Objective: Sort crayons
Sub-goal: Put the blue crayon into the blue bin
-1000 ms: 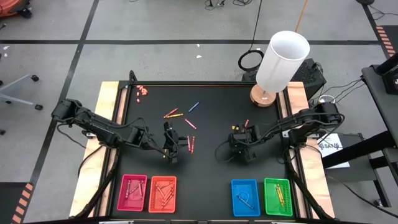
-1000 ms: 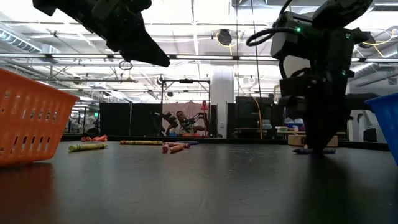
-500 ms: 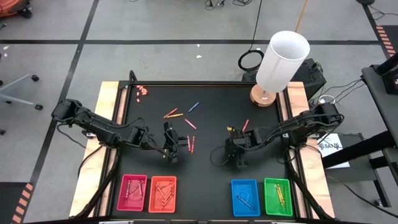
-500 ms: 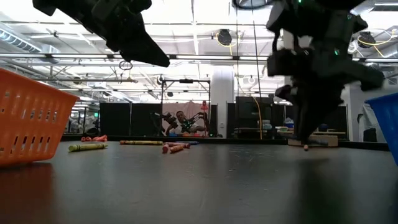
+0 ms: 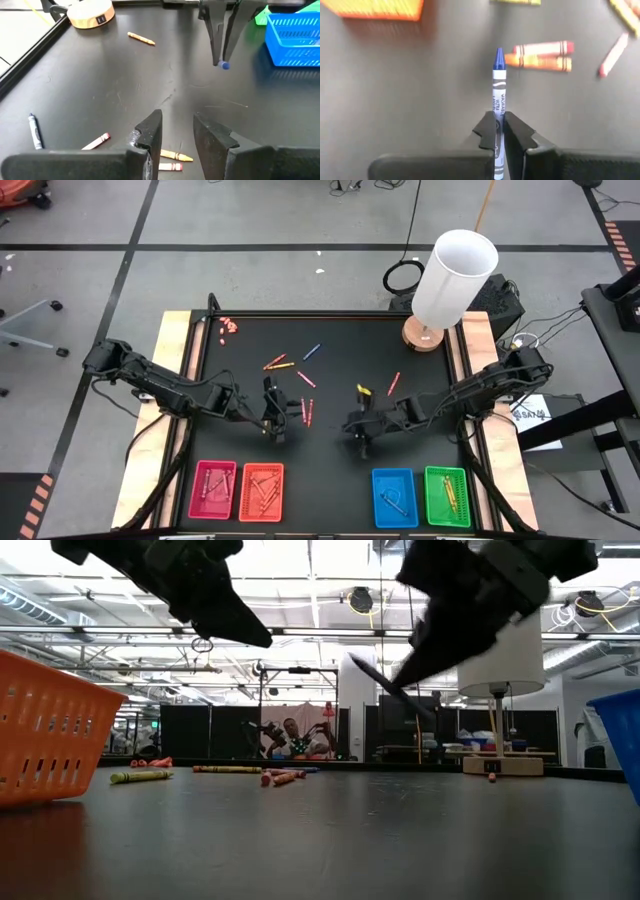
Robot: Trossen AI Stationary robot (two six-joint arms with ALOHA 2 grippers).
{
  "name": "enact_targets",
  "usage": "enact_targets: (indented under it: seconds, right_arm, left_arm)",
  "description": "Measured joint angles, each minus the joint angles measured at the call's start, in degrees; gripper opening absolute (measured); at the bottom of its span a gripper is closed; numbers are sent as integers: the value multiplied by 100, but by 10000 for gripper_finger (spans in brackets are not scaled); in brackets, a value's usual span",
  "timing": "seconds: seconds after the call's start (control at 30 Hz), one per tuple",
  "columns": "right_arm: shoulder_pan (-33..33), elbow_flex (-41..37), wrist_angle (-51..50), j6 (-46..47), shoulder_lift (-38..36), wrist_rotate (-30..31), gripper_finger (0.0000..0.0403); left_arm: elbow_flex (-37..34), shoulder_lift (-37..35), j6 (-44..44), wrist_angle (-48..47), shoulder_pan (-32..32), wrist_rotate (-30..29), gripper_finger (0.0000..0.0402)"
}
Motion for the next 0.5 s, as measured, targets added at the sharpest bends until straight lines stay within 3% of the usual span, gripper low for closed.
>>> enact_targets:
  seconds: [0.23,0.5]
  right_arm:
    - [-31,-72,1042,-609,0,-364,0]
    - [-123,-773,3434,-775,0,-464,0]
  left_arm:
    - [0,2,23,107,-145,33,109]
    - [0,2,4,129,-166,34,109]
